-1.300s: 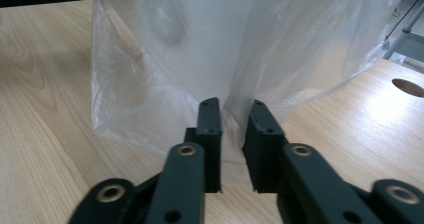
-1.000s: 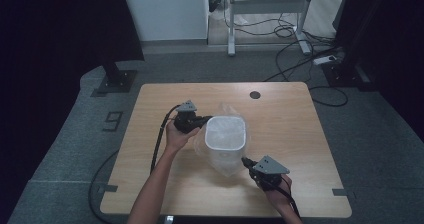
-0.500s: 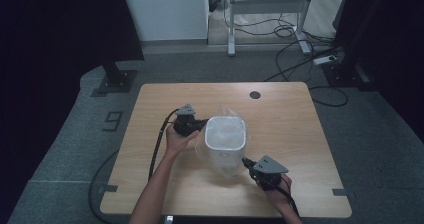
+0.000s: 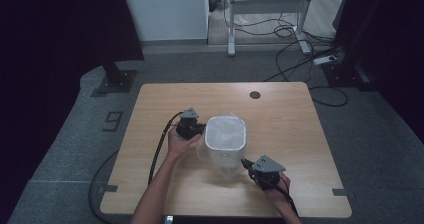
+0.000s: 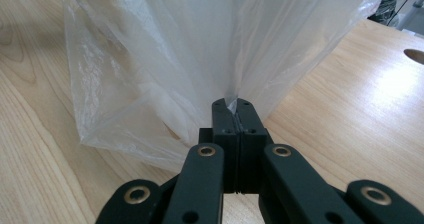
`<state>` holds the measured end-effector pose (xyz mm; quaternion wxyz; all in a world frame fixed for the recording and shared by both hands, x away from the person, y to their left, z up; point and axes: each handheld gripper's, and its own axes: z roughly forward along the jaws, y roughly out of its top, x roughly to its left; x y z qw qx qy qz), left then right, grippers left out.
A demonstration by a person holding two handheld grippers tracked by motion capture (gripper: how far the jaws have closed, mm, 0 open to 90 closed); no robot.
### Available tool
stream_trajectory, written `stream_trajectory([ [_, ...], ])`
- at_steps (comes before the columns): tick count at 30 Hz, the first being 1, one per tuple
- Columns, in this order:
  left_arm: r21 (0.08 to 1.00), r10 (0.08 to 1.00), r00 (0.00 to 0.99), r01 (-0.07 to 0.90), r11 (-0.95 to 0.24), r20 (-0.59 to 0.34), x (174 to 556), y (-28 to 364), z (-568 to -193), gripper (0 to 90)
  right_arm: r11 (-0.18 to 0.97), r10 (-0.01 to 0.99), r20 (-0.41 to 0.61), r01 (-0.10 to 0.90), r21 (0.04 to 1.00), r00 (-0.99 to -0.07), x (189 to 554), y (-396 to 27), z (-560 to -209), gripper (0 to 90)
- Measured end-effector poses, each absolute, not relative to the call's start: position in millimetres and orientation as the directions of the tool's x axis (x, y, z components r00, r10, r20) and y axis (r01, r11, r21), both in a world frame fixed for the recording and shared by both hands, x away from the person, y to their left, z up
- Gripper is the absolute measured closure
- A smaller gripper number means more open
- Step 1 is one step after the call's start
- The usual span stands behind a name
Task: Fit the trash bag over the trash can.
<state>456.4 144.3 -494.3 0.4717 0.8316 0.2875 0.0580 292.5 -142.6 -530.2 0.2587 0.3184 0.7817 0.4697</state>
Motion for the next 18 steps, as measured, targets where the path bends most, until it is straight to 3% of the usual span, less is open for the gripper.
stream_trajectory([
  [18,0.826,0.544,0.818,0.430,-0.365,-0.185,452.0,150.3,-504.2,90.0,0.375,0.738,-0.101,0.281,0.884,-0.667,295.4,-139.8,-538.8,89.1],
])
